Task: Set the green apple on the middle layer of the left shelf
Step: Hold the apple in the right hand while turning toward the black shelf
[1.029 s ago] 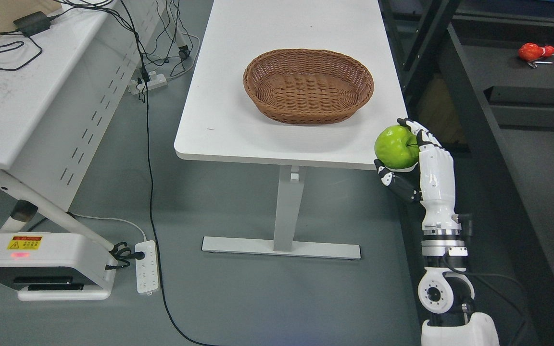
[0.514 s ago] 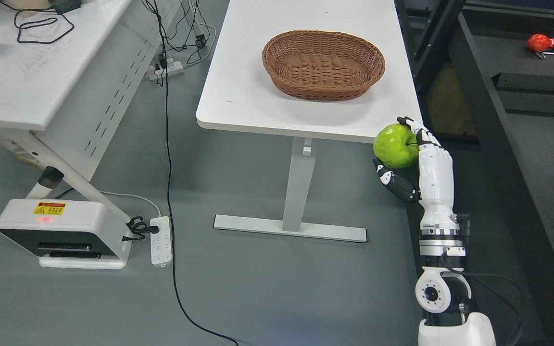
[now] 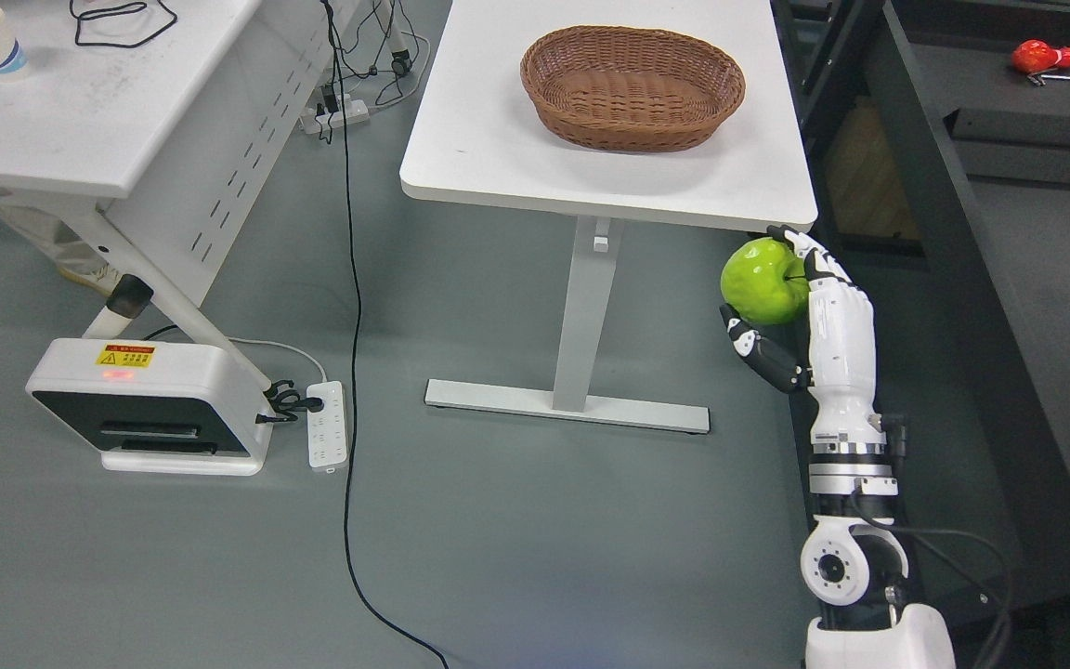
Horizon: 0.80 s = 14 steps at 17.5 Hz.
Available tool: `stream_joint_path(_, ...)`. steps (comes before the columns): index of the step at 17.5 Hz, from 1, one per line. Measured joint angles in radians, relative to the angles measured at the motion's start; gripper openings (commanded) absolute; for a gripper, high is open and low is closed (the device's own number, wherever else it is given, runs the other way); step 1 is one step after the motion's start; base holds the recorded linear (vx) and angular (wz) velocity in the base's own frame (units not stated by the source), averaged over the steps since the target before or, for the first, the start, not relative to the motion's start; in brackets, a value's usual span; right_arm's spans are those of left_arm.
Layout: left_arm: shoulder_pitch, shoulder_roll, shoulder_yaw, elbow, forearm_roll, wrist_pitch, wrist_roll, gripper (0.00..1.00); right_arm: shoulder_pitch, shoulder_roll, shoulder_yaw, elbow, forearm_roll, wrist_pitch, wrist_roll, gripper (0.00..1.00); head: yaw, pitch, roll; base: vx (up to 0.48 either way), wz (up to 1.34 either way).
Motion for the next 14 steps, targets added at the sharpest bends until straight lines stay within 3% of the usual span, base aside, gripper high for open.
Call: stream_joint_path(14,0.0,0.0,0.0,0.0,0.0,0.0,0.0,1.0,0.0,0.002,0.0,0.0,-0.007,-0.004,0.0,0.0,0.0,0.0,0.0,-0.179,-0.18)
